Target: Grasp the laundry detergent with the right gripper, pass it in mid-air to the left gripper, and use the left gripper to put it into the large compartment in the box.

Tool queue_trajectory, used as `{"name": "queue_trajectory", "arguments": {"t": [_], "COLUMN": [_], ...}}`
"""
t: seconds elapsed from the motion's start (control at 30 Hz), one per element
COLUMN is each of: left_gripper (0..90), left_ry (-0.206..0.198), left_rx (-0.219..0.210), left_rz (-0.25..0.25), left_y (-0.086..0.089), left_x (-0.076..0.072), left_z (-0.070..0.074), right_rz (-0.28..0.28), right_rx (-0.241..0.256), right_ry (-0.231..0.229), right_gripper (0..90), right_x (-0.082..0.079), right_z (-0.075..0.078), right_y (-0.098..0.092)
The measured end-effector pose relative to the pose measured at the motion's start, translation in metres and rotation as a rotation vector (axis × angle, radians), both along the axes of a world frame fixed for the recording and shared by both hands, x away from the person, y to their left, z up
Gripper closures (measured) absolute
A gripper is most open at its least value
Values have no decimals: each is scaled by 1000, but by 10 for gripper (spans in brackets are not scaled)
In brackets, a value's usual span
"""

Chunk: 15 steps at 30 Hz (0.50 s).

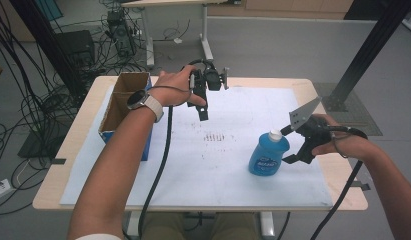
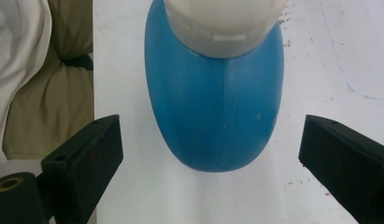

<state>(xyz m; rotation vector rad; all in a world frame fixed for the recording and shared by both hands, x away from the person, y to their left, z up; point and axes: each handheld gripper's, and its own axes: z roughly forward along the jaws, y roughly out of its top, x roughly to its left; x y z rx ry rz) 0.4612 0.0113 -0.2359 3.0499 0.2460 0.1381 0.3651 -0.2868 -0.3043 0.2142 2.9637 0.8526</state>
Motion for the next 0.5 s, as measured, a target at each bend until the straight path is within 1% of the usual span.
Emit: {"name": "queue_trajectory", "arguments": {"t": [0.23, 0.4, 0.5], "left_gripper": [111, 111, 111], "left_ry": [1, 3, 2], "left_rx": [3, 7, 2], "left_rz": [0, -2, 1], "left_y": [-1, -1, -1], "left_x": [0, 0, 0], "left_z": [0, 0, -1], "right_rz": [0, 1, -4], "right_rx": [-3, -3, -4], "right_ry": [5, 1, 5], "right_gripper": [63, 64, 63], "right_x": [0, 0, 0], "right_z": [-1, 0, 0], "right_y": [1, 0, -1]}}
